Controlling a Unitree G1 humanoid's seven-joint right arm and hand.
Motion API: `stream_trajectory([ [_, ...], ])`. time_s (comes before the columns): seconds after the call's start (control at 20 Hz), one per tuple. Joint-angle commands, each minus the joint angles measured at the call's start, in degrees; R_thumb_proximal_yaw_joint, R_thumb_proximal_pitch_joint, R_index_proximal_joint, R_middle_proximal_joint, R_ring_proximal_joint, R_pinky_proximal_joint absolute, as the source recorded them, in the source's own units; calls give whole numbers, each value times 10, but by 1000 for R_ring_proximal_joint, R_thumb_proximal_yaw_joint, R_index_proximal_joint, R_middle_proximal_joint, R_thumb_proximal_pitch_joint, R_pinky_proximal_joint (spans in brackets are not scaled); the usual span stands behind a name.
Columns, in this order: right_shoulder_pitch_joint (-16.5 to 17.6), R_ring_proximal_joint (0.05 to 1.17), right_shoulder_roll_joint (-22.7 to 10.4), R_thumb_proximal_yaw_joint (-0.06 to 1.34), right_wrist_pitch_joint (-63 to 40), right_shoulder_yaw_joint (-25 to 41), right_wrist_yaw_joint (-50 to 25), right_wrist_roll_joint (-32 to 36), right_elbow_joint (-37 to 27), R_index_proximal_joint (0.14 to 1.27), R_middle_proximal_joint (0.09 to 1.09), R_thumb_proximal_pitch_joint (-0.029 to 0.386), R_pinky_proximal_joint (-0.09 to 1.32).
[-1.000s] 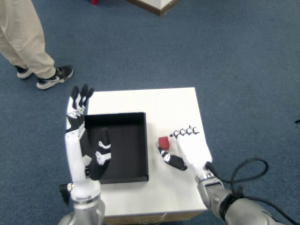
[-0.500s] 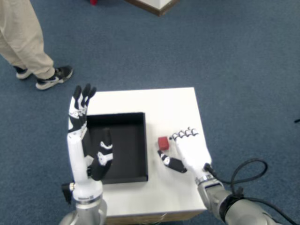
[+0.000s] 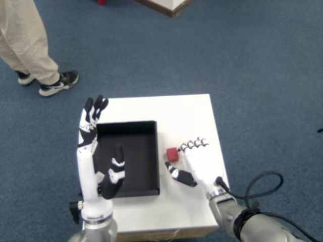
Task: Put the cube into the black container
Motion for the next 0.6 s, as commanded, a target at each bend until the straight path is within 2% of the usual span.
stream_trajectory([
  [0.05, -30, 355, -4, 206, 11, -25, -41, -8, 2, 580, 399, 121, 259],
  [0.4, -51, 337, -3, 188, 16, -69, -63, -27, -21, 597, 386, 134, 237],
  [0.6, -53, 317, -4, 183, 29, -95, -63, -47, -32, 596, 373, 133, 213],
])
